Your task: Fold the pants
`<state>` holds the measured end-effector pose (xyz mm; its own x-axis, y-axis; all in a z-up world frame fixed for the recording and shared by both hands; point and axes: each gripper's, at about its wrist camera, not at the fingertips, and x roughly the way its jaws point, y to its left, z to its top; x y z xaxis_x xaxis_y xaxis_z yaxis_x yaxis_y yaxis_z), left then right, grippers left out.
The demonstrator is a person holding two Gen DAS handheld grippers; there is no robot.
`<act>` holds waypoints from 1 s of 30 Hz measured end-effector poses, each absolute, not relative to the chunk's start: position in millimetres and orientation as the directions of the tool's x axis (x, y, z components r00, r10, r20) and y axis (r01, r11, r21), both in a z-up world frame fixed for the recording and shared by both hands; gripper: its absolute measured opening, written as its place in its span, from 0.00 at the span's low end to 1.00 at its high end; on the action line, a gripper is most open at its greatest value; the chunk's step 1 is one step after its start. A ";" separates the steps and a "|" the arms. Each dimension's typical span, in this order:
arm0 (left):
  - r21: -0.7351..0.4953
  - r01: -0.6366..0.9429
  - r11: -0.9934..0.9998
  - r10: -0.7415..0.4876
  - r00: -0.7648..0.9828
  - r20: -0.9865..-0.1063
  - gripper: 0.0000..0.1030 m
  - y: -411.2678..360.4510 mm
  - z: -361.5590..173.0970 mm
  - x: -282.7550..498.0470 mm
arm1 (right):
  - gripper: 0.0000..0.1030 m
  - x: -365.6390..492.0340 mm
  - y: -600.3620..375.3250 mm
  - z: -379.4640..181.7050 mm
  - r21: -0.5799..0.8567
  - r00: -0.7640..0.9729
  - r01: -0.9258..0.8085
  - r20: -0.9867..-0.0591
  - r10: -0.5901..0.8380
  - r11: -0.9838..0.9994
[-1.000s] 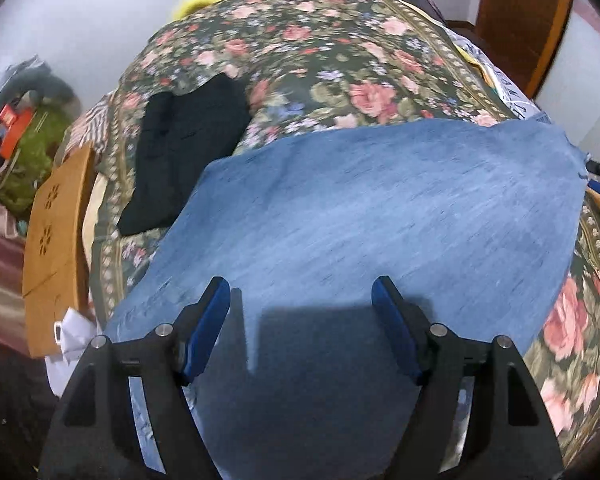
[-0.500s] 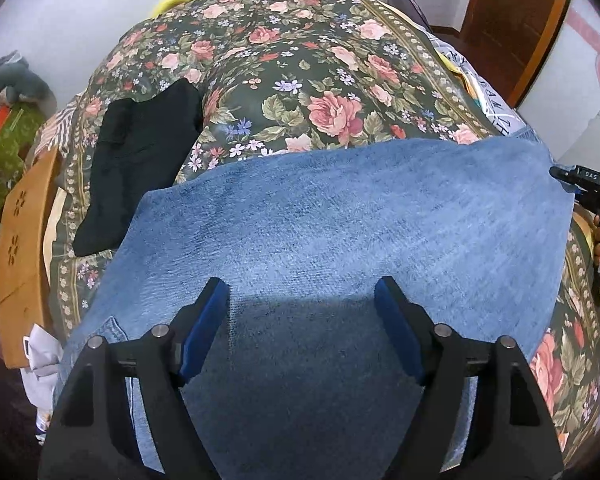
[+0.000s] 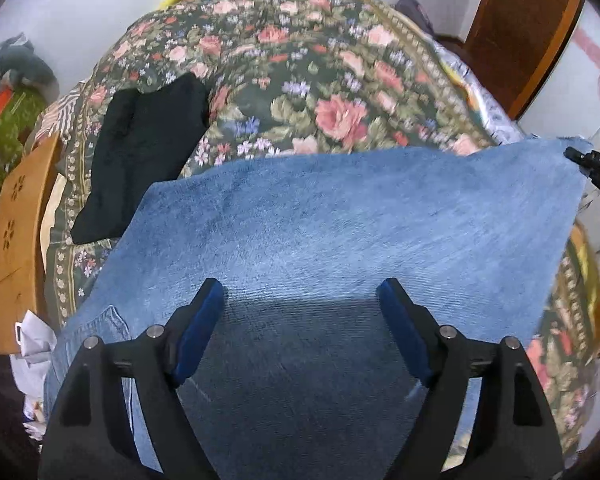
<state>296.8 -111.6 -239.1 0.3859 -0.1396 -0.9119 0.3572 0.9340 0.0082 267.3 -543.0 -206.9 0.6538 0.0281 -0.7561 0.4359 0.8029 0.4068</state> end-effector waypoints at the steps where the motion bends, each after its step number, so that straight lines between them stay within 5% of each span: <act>1: 0.010 0.355 0.935 -0.145 0.408 -0.901 0.78 -111.5 -232.5 293.0 | 0.05 267.4 -539.1 -193.6 0.403 0.672 0.416 -0.740 0.023 0.815; 10: -0.028 0.361 0.932 -0.238 0.552 -0.800 0.78 -100.1 -166.0 256.1 | 0.05 269.0 -460.6 -65.4 0.385 0.833 0.135 -0.543 0.106 0.913; 17: -0.050 0.306 0.951 -0.241 0.628 -0.740 0.79 -69.0 -137.9 238.5 | 0.05 277.7 -374.3 -25.7 0.380 0.852 -0.088 -0.450 0.268 0.921; 30: -0.088 0.198 0.976 -0.200 0.665 -0.720 0.82 -2.6 -138.1 218.1 | 0.05 307.7 -226.2 -121.1 0.302 0.581 -0.360 -0.668 0.466 0.883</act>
<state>218.1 -2.6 -138.1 0.6652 -0.1995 -0.7195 0.1977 0.9763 -0.0879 307.7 -226.2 -121.1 0.5810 0.4656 -0.6676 -0.3602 0.8826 0.3021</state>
